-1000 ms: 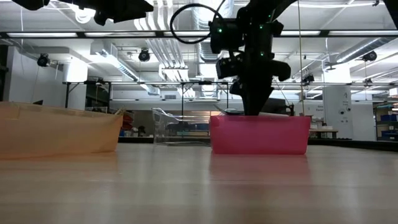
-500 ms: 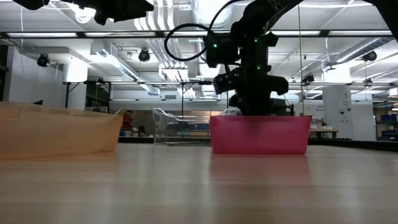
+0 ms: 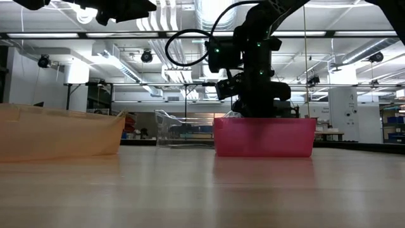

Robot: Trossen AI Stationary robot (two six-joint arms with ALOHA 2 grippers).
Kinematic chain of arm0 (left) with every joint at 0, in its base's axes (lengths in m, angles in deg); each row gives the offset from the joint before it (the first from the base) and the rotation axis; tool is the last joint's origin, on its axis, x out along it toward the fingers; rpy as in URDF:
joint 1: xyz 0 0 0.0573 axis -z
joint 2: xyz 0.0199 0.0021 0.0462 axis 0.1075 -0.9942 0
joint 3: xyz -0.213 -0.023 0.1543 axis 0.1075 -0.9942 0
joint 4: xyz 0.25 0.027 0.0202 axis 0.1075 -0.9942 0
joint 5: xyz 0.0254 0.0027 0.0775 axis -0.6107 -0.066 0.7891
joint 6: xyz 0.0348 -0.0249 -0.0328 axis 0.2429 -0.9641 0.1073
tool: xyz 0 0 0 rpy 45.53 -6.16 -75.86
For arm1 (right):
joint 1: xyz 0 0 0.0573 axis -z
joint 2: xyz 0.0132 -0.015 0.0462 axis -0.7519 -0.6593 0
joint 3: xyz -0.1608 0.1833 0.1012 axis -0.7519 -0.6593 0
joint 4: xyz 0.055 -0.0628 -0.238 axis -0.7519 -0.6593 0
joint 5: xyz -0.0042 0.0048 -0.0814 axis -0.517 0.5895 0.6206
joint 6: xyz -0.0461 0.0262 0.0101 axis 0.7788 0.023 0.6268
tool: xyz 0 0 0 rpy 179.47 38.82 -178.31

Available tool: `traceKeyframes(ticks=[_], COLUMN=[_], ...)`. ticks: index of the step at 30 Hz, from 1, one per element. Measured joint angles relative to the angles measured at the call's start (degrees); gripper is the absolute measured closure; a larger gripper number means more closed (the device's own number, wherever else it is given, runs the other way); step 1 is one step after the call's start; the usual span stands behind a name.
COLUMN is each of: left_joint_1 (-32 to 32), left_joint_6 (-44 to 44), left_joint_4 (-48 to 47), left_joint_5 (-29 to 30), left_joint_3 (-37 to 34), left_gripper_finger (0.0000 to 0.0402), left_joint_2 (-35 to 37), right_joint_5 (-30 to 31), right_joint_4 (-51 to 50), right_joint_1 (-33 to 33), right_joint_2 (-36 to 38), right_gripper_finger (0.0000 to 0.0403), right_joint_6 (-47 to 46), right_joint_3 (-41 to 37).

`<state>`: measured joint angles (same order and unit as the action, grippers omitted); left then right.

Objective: Sort silverware by color (type)
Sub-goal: Put the white fork into the red bin

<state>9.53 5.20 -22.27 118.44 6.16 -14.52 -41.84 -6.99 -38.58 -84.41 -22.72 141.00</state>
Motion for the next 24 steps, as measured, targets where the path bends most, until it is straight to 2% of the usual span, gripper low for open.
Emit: traceKeyframes(ticks=[7,15,19,24], left_joint_1=[0.0,1.1,2.8,5.5], left_joint_6=[0.0,-0.9,-3.0,-4.4], left_joint_4=[0.0,-2.5,-6.0,-14.8], left_joint_5=[0.0,-0.2,-0.5,-0.6], left_joint_3=[0.0,-0.5,-1.2,-1.7], left_gripper_finger=[0.0185,0.0185,0.0185,0.0185], left_joint_2=[0.0,1.0,2.3,4.5], right_joint_5=[1.8,2.1,1.9,1.9], right_joint_4=[-0.5,0.4,9.7,24.7], right_joint_1=[0.0,-0.4,-1.3,-2.4], right_joint_2=[0.6,9.2,16.5,26.5], right_gripper_finger=[0.0329,0.0336,0.0334,0.0335], right_joint_6=[0.0,-2.9,-4.0,-3.3], right_joint_3=[0.0,-0.4,-4.4,-14.2])
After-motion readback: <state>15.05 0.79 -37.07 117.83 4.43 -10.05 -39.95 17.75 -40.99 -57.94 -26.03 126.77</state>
